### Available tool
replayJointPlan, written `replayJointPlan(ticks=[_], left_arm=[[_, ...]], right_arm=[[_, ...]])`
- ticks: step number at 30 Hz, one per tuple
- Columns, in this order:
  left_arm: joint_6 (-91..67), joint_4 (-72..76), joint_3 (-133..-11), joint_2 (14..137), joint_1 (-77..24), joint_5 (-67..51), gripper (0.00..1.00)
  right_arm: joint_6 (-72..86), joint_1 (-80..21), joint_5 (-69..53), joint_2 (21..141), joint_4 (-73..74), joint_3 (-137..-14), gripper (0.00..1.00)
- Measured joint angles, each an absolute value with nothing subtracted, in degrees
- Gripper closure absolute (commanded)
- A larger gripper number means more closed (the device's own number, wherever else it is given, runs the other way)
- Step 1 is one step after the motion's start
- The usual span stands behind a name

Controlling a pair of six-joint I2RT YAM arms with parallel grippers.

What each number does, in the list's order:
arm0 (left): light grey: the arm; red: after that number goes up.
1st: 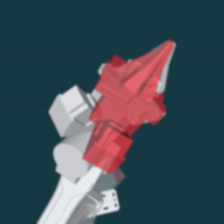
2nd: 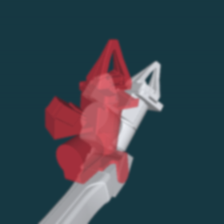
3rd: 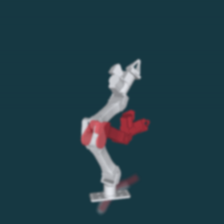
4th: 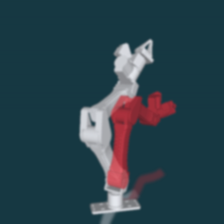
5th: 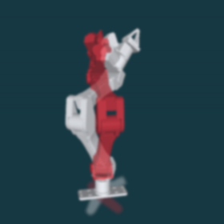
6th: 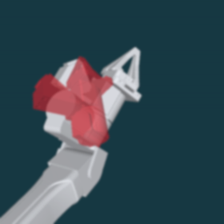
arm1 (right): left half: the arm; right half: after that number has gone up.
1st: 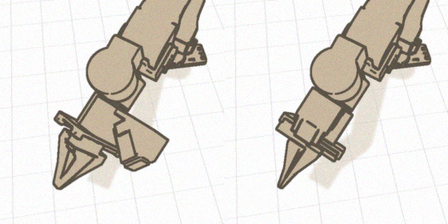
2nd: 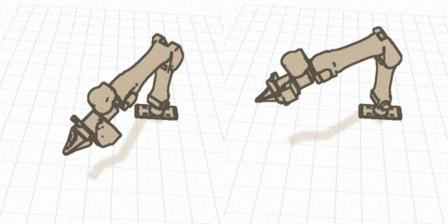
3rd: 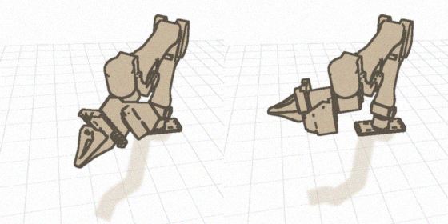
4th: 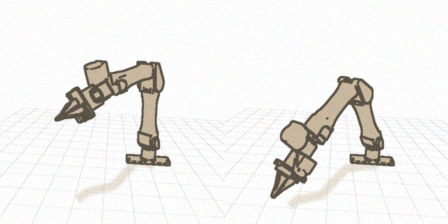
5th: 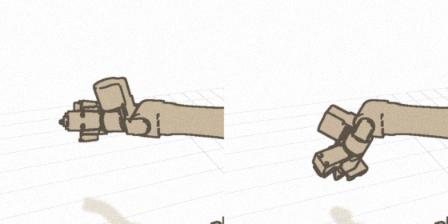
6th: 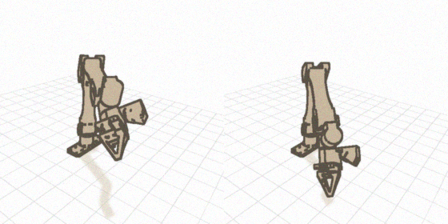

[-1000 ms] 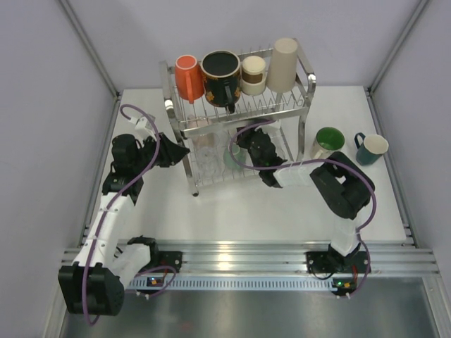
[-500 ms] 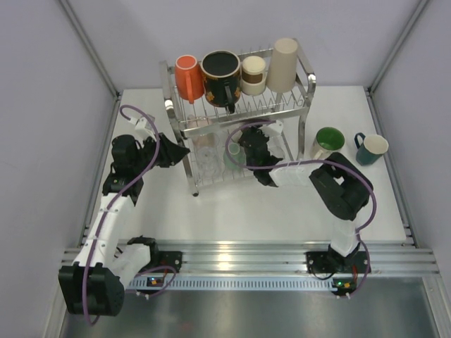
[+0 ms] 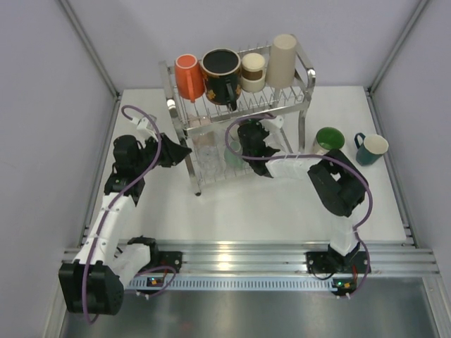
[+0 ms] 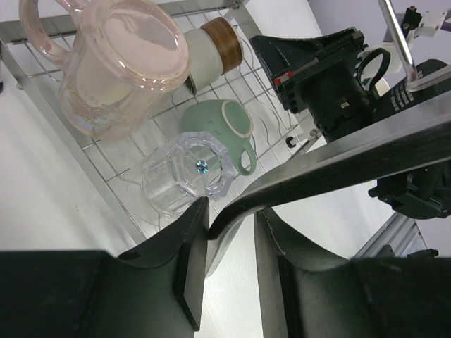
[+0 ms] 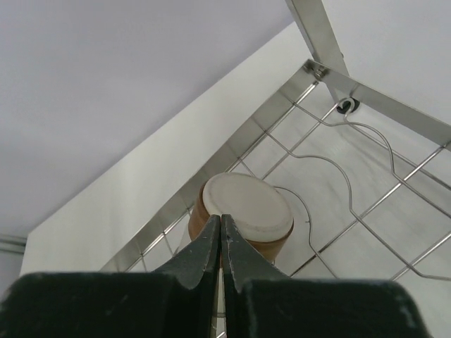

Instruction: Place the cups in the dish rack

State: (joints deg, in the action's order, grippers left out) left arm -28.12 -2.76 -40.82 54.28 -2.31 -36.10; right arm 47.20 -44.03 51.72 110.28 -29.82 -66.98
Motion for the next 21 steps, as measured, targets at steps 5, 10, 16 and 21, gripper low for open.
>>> replayJointPlan(ticks=[5,10,16,21], left_arm=[[-28.4,-2.2,-40.8,54.7,-2.5,-36.2,1.0],[-28.4,-2.1,-40.8,54.8,-2.5,-36.1,1.0],[-28.5,-2.0,-40.8,54.9,-2.5,-36.1,1.0],[-28.5,-2.0,-40.8,55.0,-2.5,-36.1,1.0]], right_arm=[[50.5,-42.9,48.1,110.3,-24.6,-68.8,1.0],[52.7,-42.1,44.6,111.2,-20.0,-71.5,1.0],[53.6,-42.1,40.7,112.7,-19.3,-72.6,1.0],[53.5,-41.9,36.8,113.1,-21.9,-71.8,1.0]])
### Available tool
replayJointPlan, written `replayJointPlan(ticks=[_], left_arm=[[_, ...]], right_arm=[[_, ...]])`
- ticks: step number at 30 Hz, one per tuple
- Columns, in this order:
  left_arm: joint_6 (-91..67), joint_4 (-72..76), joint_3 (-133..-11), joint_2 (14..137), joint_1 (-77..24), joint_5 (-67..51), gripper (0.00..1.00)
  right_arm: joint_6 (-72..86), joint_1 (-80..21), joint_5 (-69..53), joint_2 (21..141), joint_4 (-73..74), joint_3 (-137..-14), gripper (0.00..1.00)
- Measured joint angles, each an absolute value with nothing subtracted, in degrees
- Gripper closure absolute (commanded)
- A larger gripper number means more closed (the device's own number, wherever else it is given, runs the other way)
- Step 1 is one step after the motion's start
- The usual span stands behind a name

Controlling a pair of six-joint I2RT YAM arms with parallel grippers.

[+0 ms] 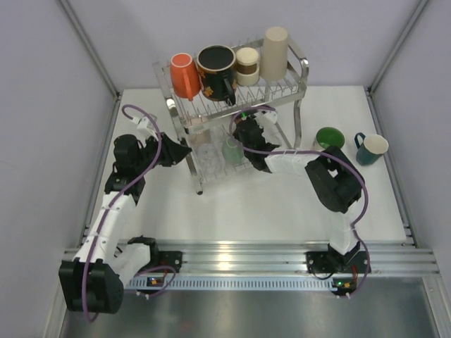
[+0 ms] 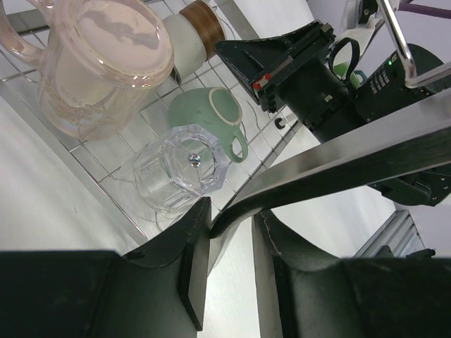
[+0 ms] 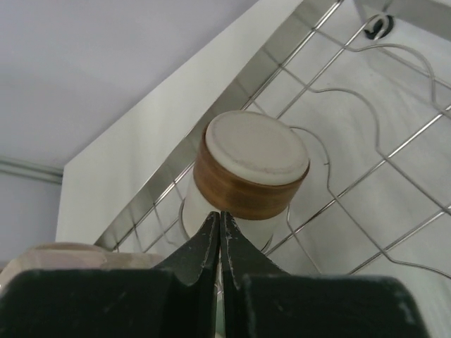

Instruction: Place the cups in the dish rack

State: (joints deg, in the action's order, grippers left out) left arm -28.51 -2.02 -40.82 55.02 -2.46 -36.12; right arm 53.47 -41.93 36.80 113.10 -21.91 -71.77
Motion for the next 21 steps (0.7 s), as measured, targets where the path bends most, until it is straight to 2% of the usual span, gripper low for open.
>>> replayJointPlan(ticks=[7,19,21], left_arm=[[-28.0,-4.8,-42.8,56.2,-2.5,-35.8,1.0],[-24.5,-13.3,-51.9,63.4,-0.2,-32.2,1.0],[-23.9,-13.6,-53.3,64.9,1.1,-32.2,1.0]], right_arm=[[51.5,-41.8,29.2,109.1,-25.1,-65.6,1.0],[48.1,-42.2,27.4,83.8,-19.9,-52.8,1.0],[47.9,-42.7,27.9,79.4,-18.6,-49.7,0.95]])
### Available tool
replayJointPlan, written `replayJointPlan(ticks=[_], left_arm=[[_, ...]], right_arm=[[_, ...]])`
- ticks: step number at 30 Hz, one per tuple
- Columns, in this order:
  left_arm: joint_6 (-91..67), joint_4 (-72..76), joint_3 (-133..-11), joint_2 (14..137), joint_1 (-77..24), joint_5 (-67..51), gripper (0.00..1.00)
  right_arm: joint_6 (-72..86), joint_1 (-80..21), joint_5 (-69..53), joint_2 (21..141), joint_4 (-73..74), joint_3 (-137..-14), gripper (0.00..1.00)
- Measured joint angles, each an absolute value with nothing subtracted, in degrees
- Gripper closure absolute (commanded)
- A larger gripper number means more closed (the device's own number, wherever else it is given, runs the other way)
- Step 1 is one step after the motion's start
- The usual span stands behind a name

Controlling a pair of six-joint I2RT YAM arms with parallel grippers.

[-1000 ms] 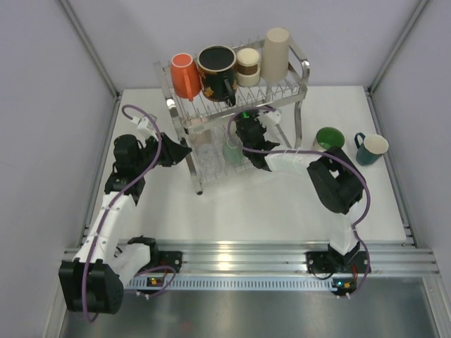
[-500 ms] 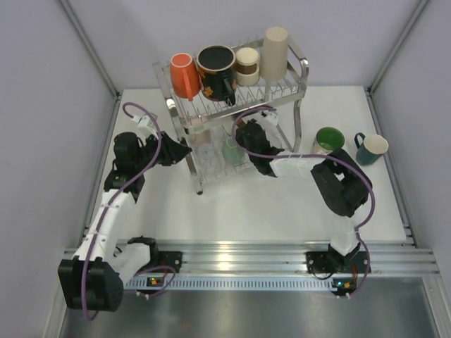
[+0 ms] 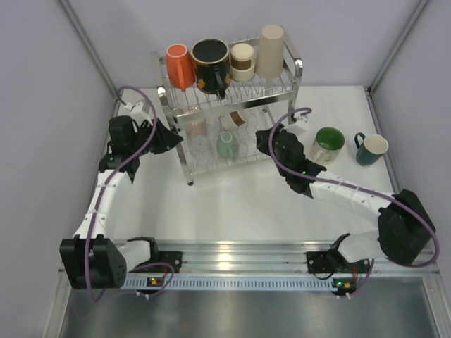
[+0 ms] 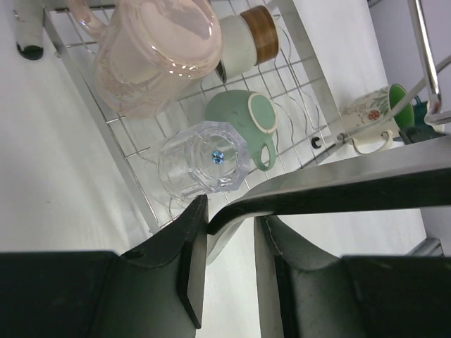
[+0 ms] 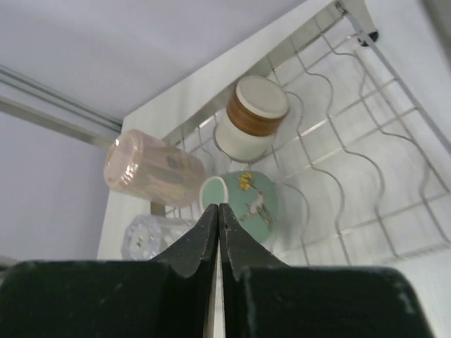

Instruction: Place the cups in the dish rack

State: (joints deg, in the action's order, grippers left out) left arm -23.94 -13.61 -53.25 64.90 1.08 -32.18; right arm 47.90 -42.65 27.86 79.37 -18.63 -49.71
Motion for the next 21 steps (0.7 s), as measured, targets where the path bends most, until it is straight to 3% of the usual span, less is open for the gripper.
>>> replayJointPlan(ticks=[1,4,11,13,21], left_arm=[[-23.6,-13.7,-54.0,65.8,1.7,-32.1,1.0],[-22.4,-13.6,-55.7,67.8,3.2,-31.5,1.0],[-21.6,-13.7,-56.5,68.6,3.7,-30.5,1.0],[-21.4,-13.8,-56.5,68.6,3.7,-30.5,1.0],[-21.0,-14.0,-56.6,68.6,3.7,-30.6,1.0]], right_arm=[[47.7,-42.9,28.3,77.6,-17.8,-48.3,0.83],[45.5,-43.2,30.2,72.3,-14.0,-44.5,0.7],[41.4,-40.0,30.5,64.2,-7.7,-42.3,0.5],[41.4,-37.7,30.1,63.0,-6.8,-42.3,0.33],[34.5,-31.8,24.0,67.4,-6.7,-45.5,0.29]])
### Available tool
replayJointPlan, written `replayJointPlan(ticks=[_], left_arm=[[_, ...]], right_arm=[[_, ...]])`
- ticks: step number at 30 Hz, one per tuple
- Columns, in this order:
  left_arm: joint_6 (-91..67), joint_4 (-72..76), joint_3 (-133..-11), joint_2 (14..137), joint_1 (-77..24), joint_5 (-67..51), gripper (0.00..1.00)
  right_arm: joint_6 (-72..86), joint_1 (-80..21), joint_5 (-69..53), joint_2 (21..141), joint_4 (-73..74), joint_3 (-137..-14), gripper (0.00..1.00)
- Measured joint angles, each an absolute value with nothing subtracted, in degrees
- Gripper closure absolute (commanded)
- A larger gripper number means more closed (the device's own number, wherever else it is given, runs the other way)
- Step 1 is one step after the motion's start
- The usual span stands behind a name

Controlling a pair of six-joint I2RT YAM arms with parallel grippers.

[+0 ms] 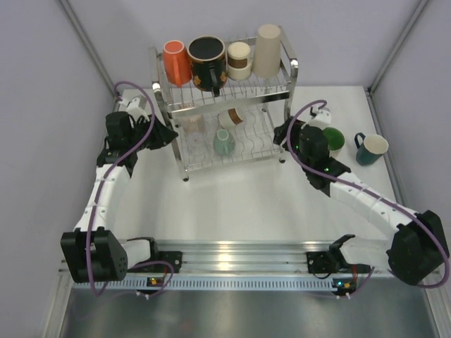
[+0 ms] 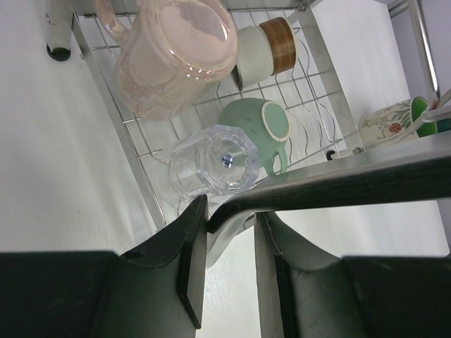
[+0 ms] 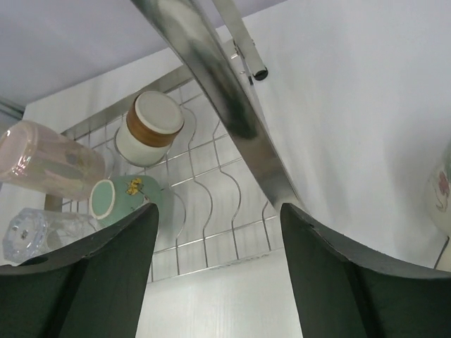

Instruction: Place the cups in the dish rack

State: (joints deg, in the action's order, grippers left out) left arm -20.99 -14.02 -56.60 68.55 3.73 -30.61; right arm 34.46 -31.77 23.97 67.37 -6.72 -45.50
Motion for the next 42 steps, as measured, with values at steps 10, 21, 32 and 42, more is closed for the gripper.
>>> replayJointPlan(ticks=[10,21,32,42], left_arm=[[-20.9,-14.2,-56.8,68.8,3.8,-31.0,1.0],[-19.3,-19.0,-59.2,69.1,5.8,-30.8,1.0],[-23.5,-23.6,-61.8,67.9,8.8,-27.7,0.22],[-27.2,-23.6,-61.9,60.8,9.5,-25.8,0.18]], right_arm=[[26.3,-26.5,15.4,79.2,-5.4,-56.1,0.43],[27.3,-26.0,16.7,74.4,4.4,-55.7,0.5],[36.0,-13.4,21.2,65.6,13.9,-50.5,0.52],[30.9,-8.7,19.0,88.5,18.5,-66.6,0.48]])
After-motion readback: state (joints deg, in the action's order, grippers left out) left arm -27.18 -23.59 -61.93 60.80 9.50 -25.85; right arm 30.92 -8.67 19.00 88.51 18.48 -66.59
